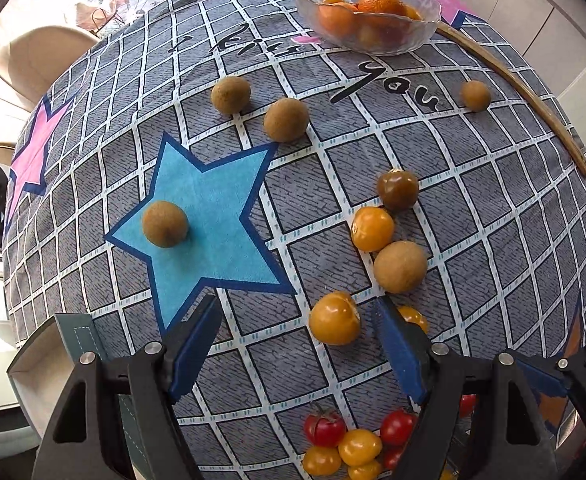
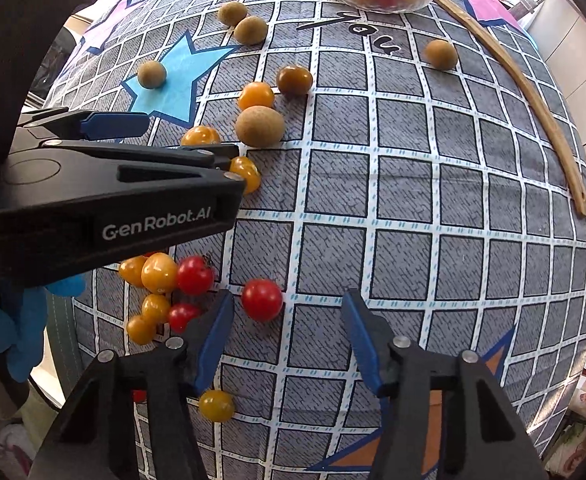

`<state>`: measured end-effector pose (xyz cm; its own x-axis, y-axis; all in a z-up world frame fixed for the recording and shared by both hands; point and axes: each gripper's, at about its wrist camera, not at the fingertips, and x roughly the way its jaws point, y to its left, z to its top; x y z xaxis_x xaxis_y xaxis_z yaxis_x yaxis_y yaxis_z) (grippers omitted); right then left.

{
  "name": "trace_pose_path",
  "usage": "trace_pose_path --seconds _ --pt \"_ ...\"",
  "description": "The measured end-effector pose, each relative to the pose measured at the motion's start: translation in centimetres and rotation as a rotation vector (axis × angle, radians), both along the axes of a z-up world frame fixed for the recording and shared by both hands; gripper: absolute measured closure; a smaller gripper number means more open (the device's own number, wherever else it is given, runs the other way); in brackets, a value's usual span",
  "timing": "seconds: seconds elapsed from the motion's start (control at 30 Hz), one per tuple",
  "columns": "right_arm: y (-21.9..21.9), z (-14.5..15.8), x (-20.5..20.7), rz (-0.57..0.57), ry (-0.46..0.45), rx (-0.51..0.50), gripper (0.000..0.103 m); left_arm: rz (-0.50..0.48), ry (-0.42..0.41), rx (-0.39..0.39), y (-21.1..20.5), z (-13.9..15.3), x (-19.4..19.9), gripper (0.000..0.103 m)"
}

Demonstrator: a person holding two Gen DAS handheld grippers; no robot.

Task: Organize fruits
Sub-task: 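Move both tools back from the tray toward the fruits on the cloth, then grasp an orange kumquat with the left tool while the right tool grasps a red cherry tomato, then carry both fruits over the beige tray and open both tools to drop them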

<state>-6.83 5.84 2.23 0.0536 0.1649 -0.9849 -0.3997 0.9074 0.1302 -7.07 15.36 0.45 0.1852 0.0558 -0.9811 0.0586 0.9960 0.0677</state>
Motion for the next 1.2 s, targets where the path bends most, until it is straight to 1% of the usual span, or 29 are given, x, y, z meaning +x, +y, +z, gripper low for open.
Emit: trace_pose_path --seconds 0.07,0.1,0.2,0.23,0.27,0.3,0.33,0.37,0.4,0.5,0.63,0.83,1.03,1.2 --pt "0.3 0.0 0.1 0.002 0.001 0.003 0.052 0.003 0.004 -0.01 0.0 0.0 0.1 0.028" --pt "0.2 0.1 0.0 0.003 0.0 0.002 0.053 0.003 0.008 -0.019 -0.1 0.0 0.1 0.032" --pt "1.1 0.0 0.2 0.009 -0.001 -0.011 0.057 0.014 0.016 -0.013 -0.6 0.0 0.1 0.033" --pt "1.4 0.0 0.5 0.01 0.0 -0.012 0.061 0.021 0.018 -0.026 -0.6 0.1 0.0 0.038" --pt "1.6 0.0 0.7 0.011 0.001 -0.013 0.065 0.028 0.02 -0.041 -0.6 0.2 -0.1 0.041" --pt "2.2 -0.1 0.9 0.012 0.002 -0.014 0.068 0.033 0.019 -0.053 -0.4 0.3 -0.3 0.049" --pt "2.3 -0.1 0.5 0.011 0.004 -0.013 0.076 0.033 0.016 -0.061 -0.4 0.4 -0.6 0.058" --pt "2.3 -0.1 0.5 0.008 0.007 -0.009 0.081 0.029 0.011 -0.066 -0.5 0.5 -0.7 0.065" --pt "2.2 -0.2 0.2 0.002 0.011 -0.005 0.081 0.021 0.006 -0.063 -0.6 0.7 -0.9 0.078" --pt "0.9 0.0 0.3 -0.033 0.03 0.015 0.081 0.022 0.008 -0.066 -0.5 1.0 -1.3 0.078" --pt "0.1 0.2 1.0 -0.073 0.055 0.043 0.081 0.042 -0.005 -0.078 0.6 2.3 -2.6 0.078" --pt "-1.0 0.4 1.1 -0.129 0.09 0.098 0.081 0.074 -0.034 -0.094 2.7 4.6 -5.8 0.078" --pt "-1.2 1.1 0.6 -0.164 0.107 0.1 0.081 0.127 -0.049 -0.108 5.5 5.9 -9.8 0.078" --pt "-1.7 1.9 -0.4 -0.156 0.112 0.094 0.081 0.178 -0.059 -0.107 8.7 6.7 -11.6 0.078"
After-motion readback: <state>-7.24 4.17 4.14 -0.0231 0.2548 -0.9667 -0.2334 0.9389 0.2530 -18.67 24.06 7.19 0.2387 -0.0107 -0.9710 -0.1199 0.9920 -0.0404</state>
